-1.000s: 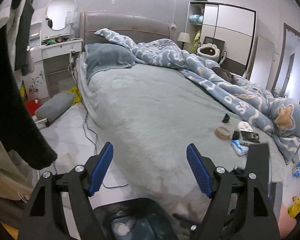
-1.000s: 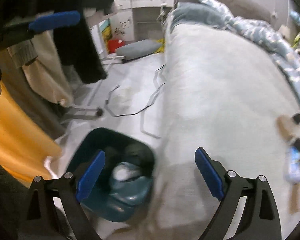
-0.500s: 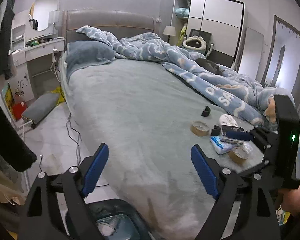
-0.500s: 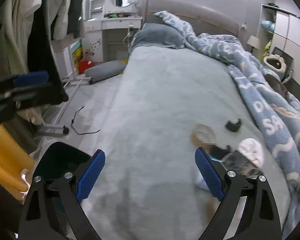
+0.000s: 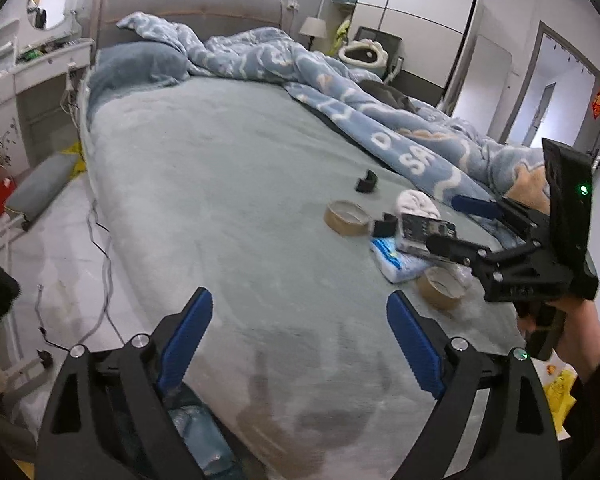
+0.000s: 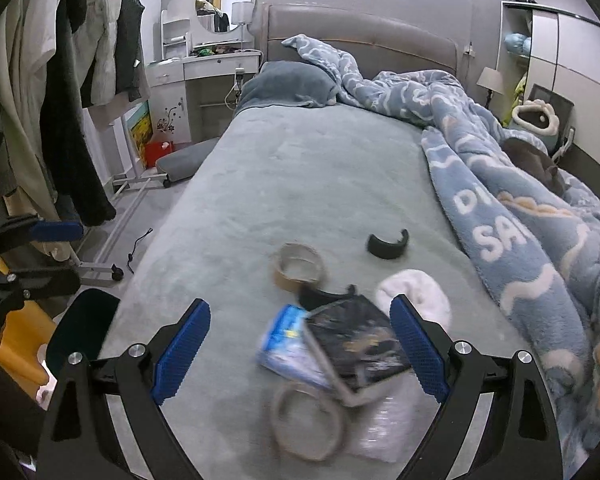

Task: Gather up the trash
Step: 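Grasp the black snack bag with the right tool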

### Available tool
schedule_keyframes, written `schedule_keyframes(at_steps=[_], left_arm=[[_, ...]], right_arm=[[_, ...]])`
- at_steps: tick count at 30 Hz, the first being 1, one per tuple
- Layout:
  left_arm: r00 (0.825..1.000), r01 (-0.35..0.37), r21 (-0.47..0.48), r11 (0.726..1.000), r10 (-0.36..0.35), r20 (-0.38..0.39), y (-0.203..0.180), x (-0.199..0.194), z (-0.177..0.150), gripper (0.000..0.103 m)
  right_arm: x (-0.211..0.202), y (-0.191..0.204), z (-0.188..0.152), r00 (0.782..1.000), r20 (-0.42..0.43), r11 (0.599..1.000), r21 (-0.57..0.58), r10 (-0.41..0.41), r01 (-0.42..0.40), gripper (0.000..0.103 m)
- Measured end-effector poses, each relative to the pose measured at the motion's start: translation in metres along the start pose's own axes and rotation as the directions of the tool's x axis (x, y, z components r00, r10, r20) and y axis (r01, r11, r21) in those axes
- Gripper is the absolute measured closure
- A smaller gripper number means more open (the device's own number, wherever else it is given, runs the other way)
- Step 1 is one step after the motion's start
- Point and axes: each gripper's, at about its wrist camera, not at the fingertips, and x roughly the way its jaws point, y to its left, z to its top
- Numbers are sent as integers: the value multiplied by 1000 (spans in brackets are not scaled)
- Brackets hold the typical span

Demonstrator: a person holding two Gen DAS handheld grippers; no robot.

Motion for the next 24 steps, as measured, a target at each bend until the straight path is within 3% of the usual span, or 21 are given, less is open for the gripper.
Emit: schedule_keyframes(at_steps=[12,15,24], left_arm=[[996,64,37,997,-62,-60,-40,30,-7,12],[995,79,55,995,-76,-69,-49,36,-8,12],[984,163,122,979,-152,-95,-78,50,-16,12]], right_arm=[[13,-31,-15,994,-41,994,-24,104,-105,11],[18,-33,-17,991,-54,991,-45,123,-125,27],[32,-42,-14,983,-70,982,-69,169,-174,28]])
